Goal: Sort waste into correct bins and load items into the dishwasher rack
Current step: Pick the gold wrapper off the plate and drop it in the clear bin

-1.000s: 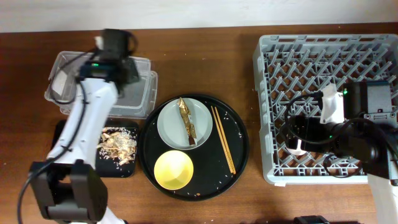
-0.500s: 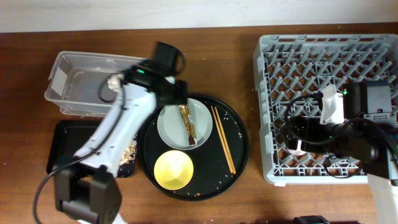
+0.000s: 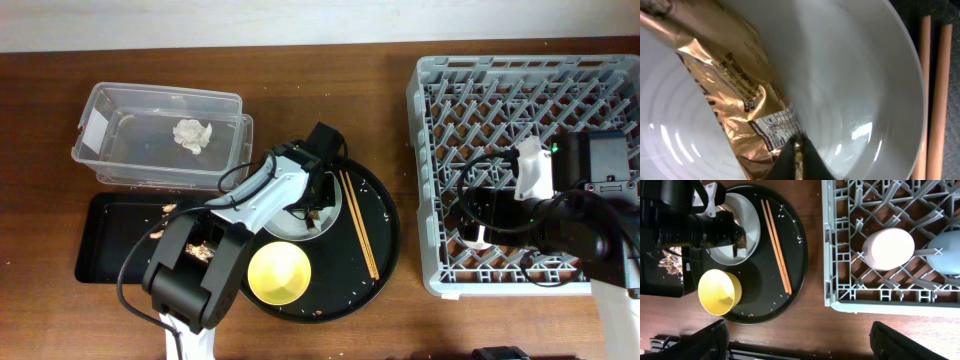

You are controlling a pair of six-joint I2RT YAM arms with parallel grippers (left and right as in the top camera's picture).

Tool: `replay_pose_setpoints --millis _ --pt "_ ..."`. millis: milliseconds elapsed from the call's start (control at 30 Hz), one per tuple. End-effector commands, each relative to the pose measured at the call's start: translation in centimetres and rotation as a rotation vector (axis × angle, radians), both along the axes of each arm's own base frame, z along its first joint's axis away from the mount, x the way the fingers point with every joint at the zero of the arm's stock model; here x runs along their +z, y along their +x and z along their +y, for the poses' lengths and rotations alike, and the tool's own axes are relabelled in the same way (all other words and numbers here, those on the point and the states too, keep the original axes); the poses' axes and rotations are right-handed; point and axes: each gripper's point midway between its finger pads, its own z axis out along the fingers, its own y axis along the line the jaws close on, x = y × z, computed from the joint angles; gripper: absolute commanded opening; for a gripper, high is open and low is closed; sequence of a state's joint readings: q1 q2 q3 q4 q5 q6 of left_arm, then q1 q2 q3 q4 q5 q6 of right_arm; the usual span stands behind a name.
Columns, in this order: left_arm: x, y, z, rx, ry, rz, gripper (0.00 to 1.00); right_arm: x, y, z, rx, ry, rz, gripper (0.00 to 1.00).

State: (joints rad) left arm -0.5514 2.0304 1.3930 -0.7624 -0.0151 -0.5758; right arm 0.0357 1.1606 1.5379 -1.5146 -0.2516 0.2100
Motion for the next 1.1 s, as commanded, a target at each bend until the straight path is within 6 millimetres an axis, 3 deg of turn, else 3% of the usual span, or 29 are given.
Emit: replay_pose_setpoints --millis 0,67,100,133,167,233,300,400,500,633,667,700,733,800,867,967,1067 --pt "3.7 0.6 -0.5 0.008 -0.045 -0.036 0.00 0.0 -0.1 0.2 0.005 0.000 0.002 0.92" --pt "5.7 0.6 -0.2 -0.011 -0.041 -0.061 0.00 0.0 -0.1 0.2 0.005 0.000 0.002 0.92" --pt "6.6 0.5 0.6 -0.007 -0.012 -0.082 0.10 0.0 -0.1 0.2 0.005 0.000 0.002 0.91" --pt "7.3 0.5 1.8 0.006 0.046 -0.103 0.35 0.0 -0.1 0.2 0.005 0.000 0.002 0.92" --pt "7.4 0.4 2.4 0.012 0.074 -0.107 0.44 0.0 -0.1 0.2 0.005 0.000 0.002 0.92" --pt "6.1 0.4 2.6 0.035 0.085 -0.095 0.66 0.0 -0.1 0.2 0.005 0.000 0.001 0.92" --pt "4.9 0.7 2.7 0.036 0.101 -0.097 0.78 0.0 -0.1 0.2 0.005 0.001 0.002 0.92" --pt "2.9 1.0 3.1 0.001 0.150 -0.079 0.79 0.0 -0.1 0.2 0.005 0.000 0.004 0.91" --pt "1.2 0.5 3.3 -0.022 0.171 -0.033 0.71 0.0 -0.1 0.2 0.005 0.001 0.002 0.92" --pt "0.3 0.3 3.2 -0.025 0.175 -0.012 0.43 0.0 -0.1 0.2 0.005 0.000 0.002 0.92" --pt "0.2 0.3 3.2 -0.025 0.174 -0.010 0.30 0.0 -0.1 0.2 0.005 0.000 0.002 0.92" --pt "0.3 0.2 3.2 -0.029 0.173 -0.008 0.10 0.0 -0.1 0.2 0.005 0.000 0.002 0.92" --pt "0.3 0.1 3.3 -0.028 0.176 -0.001 0.00 0.0 -0.1 0.2 0.005 0.000 0.002 0.92" --pt "1.0 0.1 3.4 -0.018 0.150 0.017 0.00 0.0 -0.1 0.2 0.005 0.000 0.002 0.92" --pt "3.3 0.8 3.9 0.013 0.106 0.004 0.00 0.0 -0.1 0.2 0.005 0.000 0.002 0.92" --pt "7.4 2.8 6.4 0.076 0.067 -0.079 0.00 -0.1 -0.2 0.2 0.005 0.000 0.005 0.92" --pt "11.2 5.6 10.8 0.189 -0.002 -0.183 0.00 -0.1 -0.2 0.2 0.005 0.000 0.005 0.92"
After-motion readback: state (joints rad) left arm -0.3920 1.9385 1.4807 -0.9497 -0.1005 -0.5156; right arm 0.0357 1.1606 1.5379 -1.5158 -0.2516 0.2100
